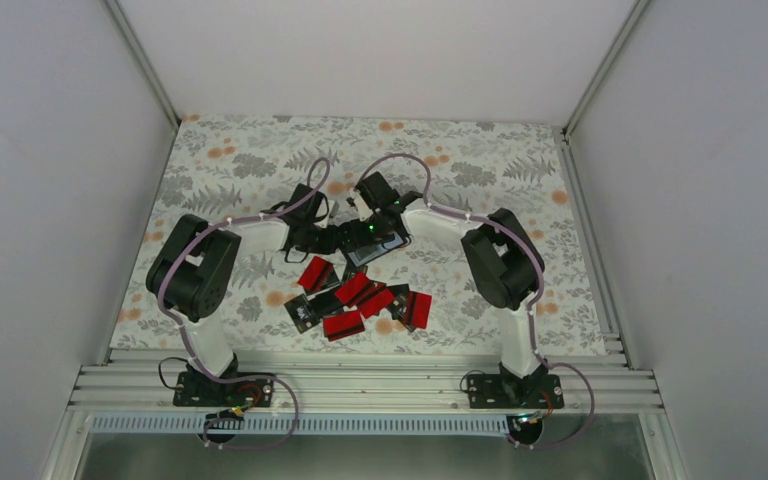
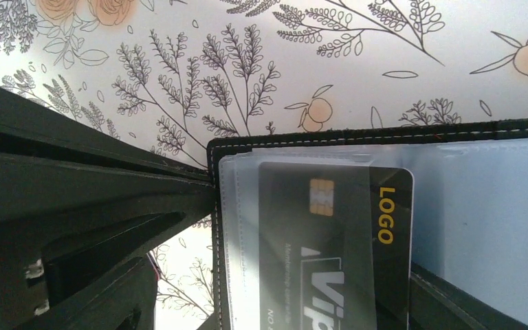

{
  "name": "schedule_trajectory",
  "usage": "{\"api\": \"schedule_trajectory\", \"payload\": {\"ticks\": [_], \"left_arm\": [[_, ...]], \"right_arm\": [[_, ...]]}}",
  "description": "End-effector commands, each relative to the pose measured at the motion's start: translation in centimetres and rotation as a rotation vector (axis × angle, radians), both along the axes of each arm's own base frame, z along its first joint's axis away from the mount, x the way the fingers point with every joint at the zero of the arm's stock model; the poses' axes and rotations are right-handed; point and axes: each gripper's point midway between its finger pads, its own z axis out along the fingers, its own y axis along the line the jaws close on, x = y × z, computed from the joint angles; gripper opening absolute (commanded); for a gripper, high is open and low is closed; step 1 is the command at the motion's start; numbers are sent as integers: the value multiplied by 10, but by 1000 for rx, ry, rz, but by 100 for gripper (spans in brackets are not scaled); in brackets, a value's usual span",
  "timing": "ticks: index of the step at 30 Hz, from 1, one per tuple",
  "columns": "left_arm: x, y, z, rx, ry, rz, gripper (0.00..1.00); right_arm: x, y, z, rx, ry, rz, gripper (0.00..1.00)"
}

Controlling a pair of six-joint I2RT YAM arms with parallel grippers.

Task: Put the credit cards into the card holder

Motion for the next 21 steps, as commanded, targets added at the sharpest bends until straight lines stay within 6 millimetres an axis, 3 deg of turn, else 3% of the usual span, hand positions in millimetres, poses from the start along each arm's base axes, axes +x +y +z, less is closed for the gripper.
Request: {"api": "schedule_trajectory", "payload": {"ticks": [1,14,21], "left_arm": [[-32,11,-26,60,119,-7,4],[-33,5,-22,25,114,-21,4],[-34,-1,-23,-11,119,-31,4]], "right_arm": [[-6,13,26,58,-30,55,83],[-30,23,-3,42,28,91,83],[-39,37,-3,66,37,114,84]]}}
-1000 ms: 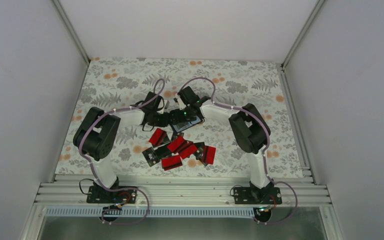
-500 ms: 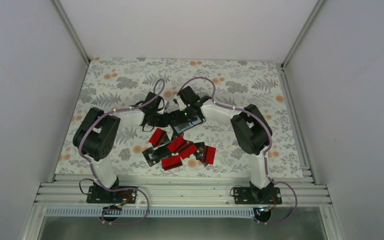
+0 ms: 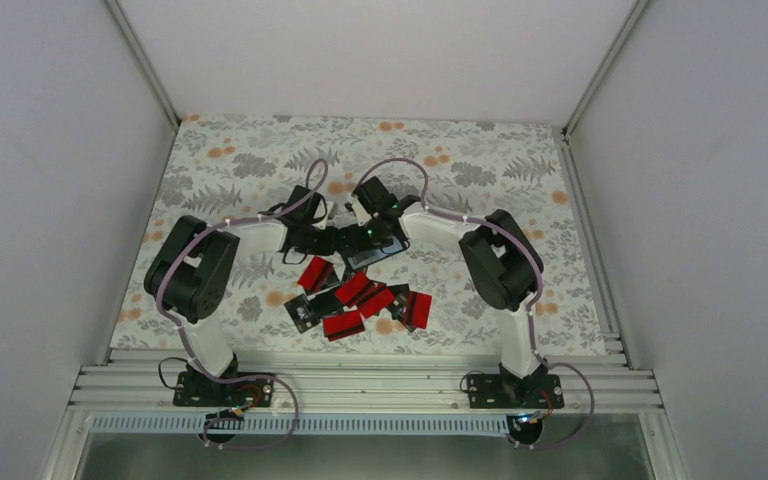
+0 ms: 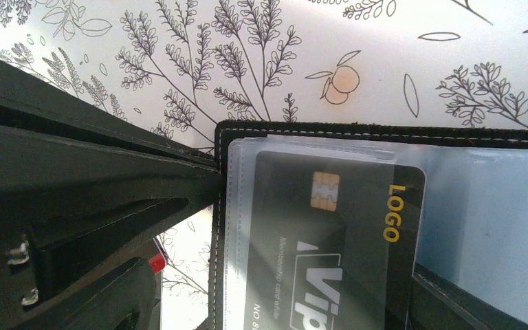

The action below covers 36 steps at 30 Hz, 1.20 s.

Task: Put the credit cards into the card holder

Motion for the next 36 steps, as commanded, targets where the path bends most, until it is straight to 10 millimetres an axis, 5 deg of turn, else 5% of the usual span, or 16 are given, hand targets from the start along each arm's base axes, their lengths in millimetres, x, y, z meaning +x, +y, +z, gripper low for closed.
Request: {"api": "schedule_trajectory", "payload": {"ticks": [1,8,16,36], "left_arm": [[-29,-1,-22,5,110,-26,4],[-30,8,-20,44,93,-2,4],[-31,12,-22,60,97,4,4],[-30,9,-22,50,102,4,4]], "right_arm": [[-25,31,3,60,9,83,83],[-6,10,12,-24,-54,27,87],[2,1,47,75,-83,51,90],[-25,18,16,129,36,82,88]]}}
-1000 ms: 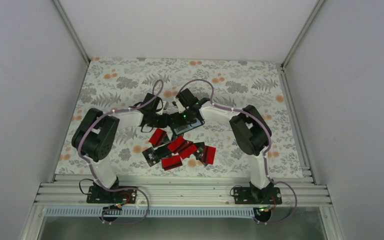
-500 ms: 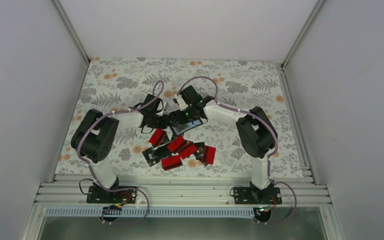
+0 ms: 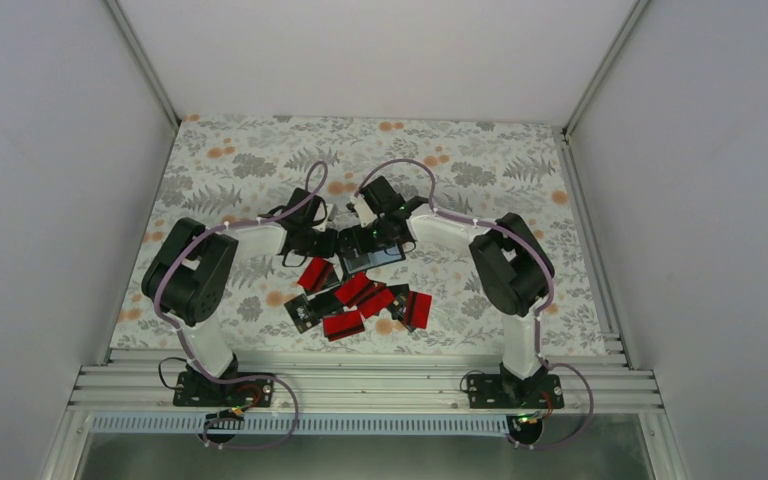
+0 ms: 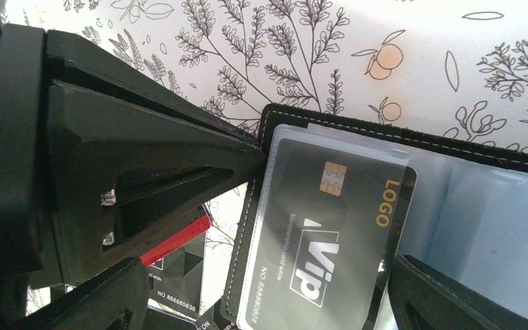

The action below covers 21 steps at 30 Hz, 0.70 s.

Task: Put the credit cards into the card holder

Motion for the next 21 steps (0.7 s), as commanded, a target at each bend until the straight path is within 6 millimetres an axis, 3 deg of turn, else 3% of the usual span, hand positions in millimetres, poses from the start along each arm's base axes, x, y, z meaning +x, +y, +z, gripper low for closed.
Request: {"api": "schedule_trajectory", "payload": {"ticks": [1,5,10,16,21], "left_arm": [[-25,8,-22,48,107,0,4],[-25,8,-22,51,107,2,4],[-21,14,-15,78,81,23,4],[-12,20,1,114,31,44,4],[-10,26,17,135,-6,55,6]], "right_arm": [[-12,22,0,57,16,43,88],[-12,23,0,50,12,48,88],[-2,10,2,-5,-22,19,89],[11,-4,32,18,-72,0,90],[9,-15,54,49,-90,-13,90]]}}
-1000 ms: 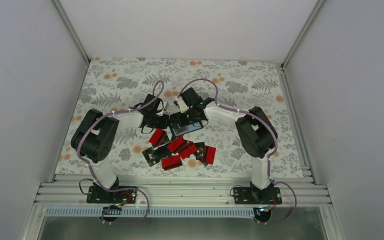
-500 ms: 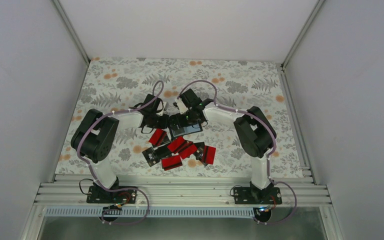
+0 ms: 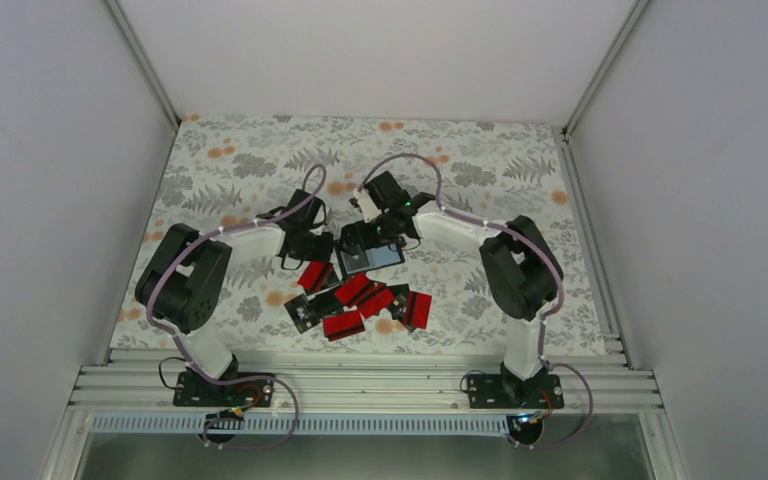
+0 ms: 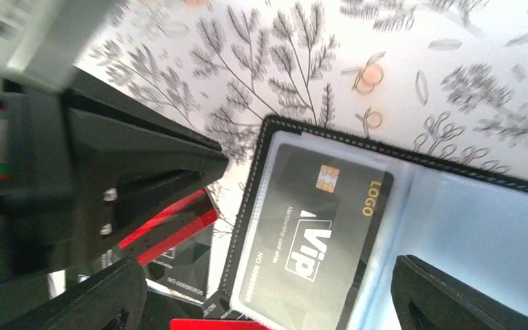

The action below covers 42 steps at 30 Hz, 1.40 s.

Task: Put the credit cards into the card holder

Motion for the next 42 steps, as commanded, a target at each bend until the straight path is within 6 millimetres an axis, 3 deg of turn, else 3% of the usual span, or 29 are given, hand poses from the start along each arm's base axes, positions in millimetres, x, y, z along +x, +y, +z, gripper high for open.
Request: {"api": "schedule_trajectory", "payload": {"ticks": [1,9,12,16,20,23,26,27,29,42], "left_arm": [[0,10,18,46,-36,13,7],[-26,14,41,67,-57,-17,23],[-42,9,51,73,-72,-46,26],[-66,-14,65,24,-95,-117,28],[-85,-49,75,-78,-109,-203,30],[-94,-72,74,-114,-111,-253,30],[-94,-80,73,-119,-117,-259,30],[-94,-81,72,-116,-119,-258,30],[-93,-81,72,-112,-126,-255,30],[-95,-70,59,-48,-141,-288,30]], "right_arm": [[5,-9,46,61,-72,-13,90],[-24,-39,66,90,-62,-90,90],[-44,-58,60,84,-32,-134,90],[-70,-87,47,56,5,-216,94],[-91,-119,33,17,36,-310,94],[-98,-145,22,-58,36,-400,92],[-105,-166,6,-173,82,-481,91],[-107,-170,1,-207,106,-499,86],[-114,-172,-7,-247,150,-516,81],[-150,-147,-45,-404,260,-532,81]]}}
